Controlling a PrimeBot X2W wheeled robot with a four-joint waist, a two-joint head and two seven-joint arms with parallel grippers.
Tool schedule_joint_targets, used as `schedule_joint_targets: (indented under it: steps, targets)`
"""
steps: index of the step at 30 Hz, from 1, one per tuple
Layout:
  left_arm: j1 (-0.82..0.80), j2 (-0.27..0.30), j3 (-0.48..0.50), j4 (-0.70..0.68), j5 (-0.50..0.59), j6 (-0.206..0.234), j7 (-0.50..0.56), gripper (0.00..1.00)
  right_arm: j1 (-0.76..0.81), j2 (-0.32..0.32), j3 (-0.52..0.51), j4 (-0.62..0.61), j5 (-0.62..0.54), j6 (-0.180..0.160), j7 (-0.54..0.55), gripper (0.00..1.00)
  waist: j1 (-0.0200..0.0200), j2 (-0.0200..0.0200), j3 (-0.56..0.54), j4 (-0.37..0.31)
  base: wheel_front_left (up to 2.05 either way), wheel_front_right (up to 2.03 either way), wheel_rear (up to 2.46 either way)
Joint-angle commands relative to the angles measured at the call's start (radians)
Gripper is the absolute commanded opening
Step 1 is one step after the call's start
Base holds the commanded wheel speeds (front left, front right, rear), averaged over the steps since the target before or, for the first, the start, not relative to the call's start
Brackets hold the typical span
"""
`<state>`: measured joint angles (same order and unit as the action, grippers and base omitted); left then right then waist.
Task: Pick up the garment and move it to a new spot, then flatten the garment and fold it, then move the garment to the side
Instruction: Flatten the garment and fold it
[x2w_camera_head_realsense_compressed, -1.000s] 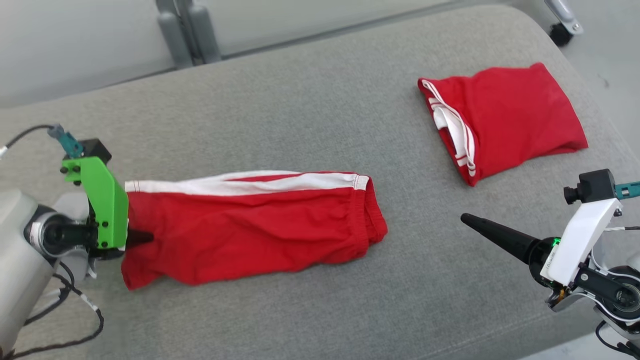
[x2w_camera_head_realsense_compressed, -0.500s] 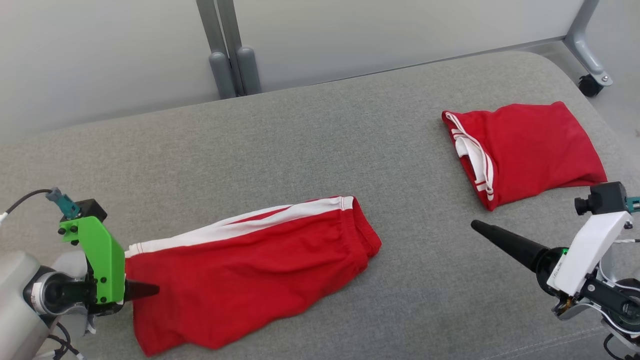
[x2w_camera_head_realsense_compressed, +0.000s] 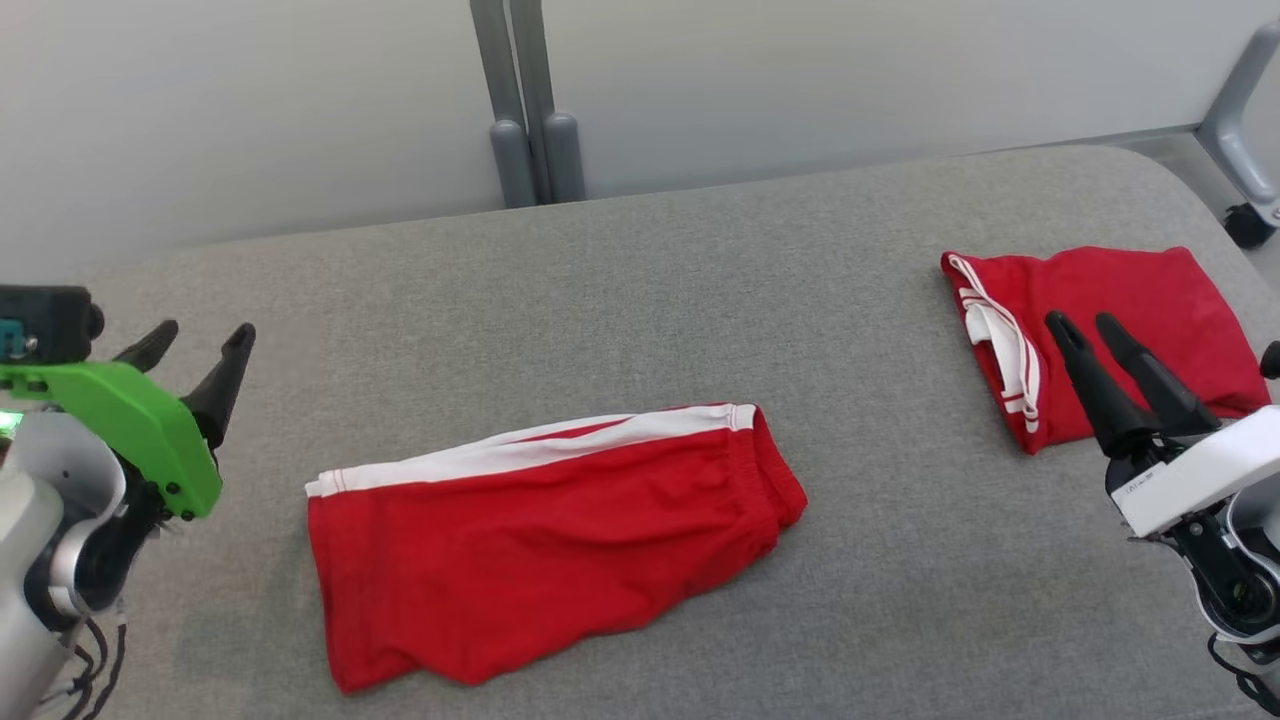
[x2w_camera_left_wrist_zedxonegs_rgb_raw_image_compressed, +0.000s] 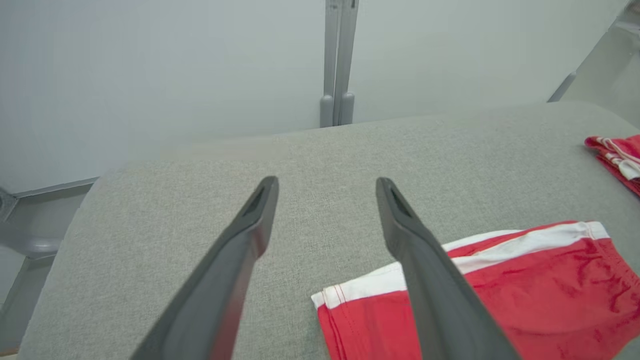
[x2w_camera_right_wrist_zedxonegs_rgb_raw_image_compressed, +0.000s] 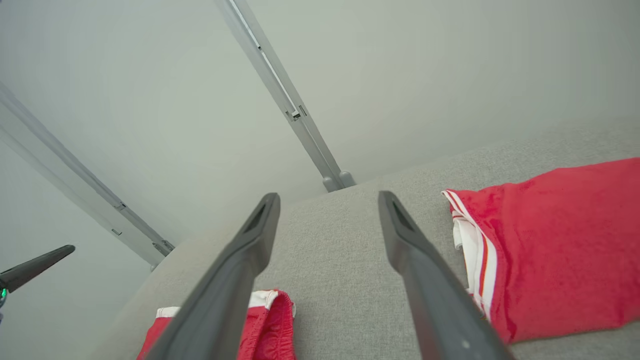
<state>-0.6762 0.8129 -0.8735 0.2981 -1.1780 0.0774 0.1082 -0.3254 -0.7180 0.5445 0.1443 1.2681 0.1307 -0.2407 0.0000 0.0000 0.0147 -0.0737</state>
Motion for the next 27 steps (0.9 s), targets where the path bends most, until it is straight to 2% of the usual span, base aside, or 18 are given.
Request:
schedule_joint_targets:
  steps: [1,5,7,11,15,18,24,27]
  targets:
    - [0.045,-0.006,0.017,-0.022,0.019,0.038,-0.071,1.00,0.025,0.021,-0.025,0.014,-0.041,0.000,-0.012,1.00,0.0000,0.0000,-0.017,0.030,0.00,0.00,0.00]
    - [0.135,-0.020,0.055,-0.090,0.051,0.132,-0.254,1.00,0.063,0.083,-0.119,0.038,-0.160,0.000,-0.024,1.00,0.0000,0.0000,-0.022,0.057,0.00,0.00,0.00]
    - [0.194,-0.036,0.075,-0.127,0.062,0.176,-0.330,1.00,0.082,0.133,-0.206,0.022,-0.255,0.000,-0.025,1.00,0.0000,0.0000,-0.025,0.069,0.00,0.00,0.00]
    - [0.293,-0.077,0.152,-0.178,0.113,0.211,-0.373,1.00,0.170,0.236,-0.344,-0.012,-0.423,0.000,-0.024,1.00,0.0000,0.0000,-0.028,0.091,0.00,0.00,0.00]
    - [0.428,-0.185,0.318,-0.238,0.252,0.238,-0.373,1.00,0.244,0.312,-0.414,-0.027,-0.548,0.000,-0.024,1.00,0.0000,0.0000,-0.035,0.107,0.00,0.00,0.00]
    - [0.527,-0.265,0.424,-0.276,0.370,0.233,-0.373,1.00,0.287,0.363,-0.439,-0.027,-0.614,0.000,-0.024,1.00,0.0000,0.0000,-0.041,0.114,0.00,0.00,0.00]
    - [0.669,-0.392,0.529,-0.275,0.542,0.159,-0.373,1.00,0.343,0.419,-0.476,-0.036,-0.725,0.000,-0.024,1.00,0.0000,0.0000,-0.050,0.121,0.00,0.00,0.00]
    - [0.694,-0.442,0.560,-0.254,0.582,0.113,-0.373,1.00,0.355,0.431,-0.484,-0.034,-0.748,0.000,-0.024,1.00,0.0000,0.0000,-0.051,0.125,0.00,0.00,0.00]
